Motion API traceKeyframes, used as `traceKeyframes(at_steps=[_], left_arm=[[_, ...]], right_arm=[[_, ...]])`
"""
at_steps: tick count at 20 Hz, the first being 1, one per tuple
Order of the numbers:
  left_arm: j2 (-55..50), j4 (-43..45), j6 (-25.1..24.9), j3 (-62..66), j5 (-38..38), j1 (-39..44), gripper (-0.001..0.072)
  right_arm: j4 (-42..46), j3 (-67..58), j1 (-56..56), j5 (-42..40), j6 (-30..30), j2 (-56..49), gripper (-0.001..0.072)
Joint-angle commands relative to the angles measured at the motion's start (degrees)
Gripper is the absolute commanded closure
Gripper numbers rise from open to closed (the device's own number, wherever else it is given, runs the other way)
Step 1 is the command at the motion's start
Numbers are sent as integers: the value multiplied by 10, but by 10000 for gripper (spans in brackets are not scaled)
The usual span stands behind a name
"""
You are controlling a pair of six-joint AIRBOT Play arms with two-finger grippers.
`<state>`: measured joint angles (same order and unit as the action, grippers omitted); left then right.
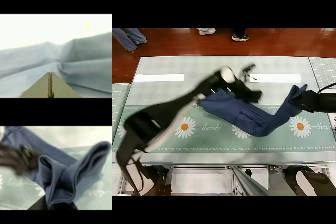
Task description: Fold the shirts.
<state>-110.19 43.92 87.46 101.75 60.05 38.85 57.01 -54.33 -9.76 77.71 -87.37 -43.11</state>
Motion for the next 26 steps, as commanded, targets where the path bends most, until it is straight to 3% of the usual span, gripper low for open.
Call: traceKeyframes(at_steps=[1, 4, 7, 12, 15, 17, 18, 19, 20, 22, 26], left_arm=[[73, 44, 9, 9, 86, -144, 678], [181, 122, 8, -22, 136, -254, 677], [353, 132, -37, -155, 95, -325, 677], [639, 130, -50, -478, -17, -335, 676], [721, 125, -8, -609, -41, -335, 676], [731, 113, -8, -657, -42, -335, 676], [727, 109, -8, -673, -49, -335, 676], [722, 109, -8, -684, -57, -335, 676], [717, 109, -8, -693, -68, -335, 676], [704, 110, -8, -698, -80, -335, 676], [689, 109, -8, -698, -85, -335, 676]], right_arm=[[-9, -14, 80, -58, -30, -25, 689], [-12, -77, 178, -101, -43, -115, 689], [-12, -183, 276, -134, -45, -250, 689], [-13, -381, 377, -158, -56, -498, 689], [-17, -483, 402, -156, -74, -617, 689], [-22, -526, 410, -156, -91, -671, 688], [-38, -537, 410, -157, -93, -689, 556], [-58, -542, 409, -155, -90, -700, 193], [-73, -542, 404, -151, -72, -700, 85], [-87, -552, 372, -106, -60, -683, 85], [-50, -577, 236, 72, -28, -568, 85]])
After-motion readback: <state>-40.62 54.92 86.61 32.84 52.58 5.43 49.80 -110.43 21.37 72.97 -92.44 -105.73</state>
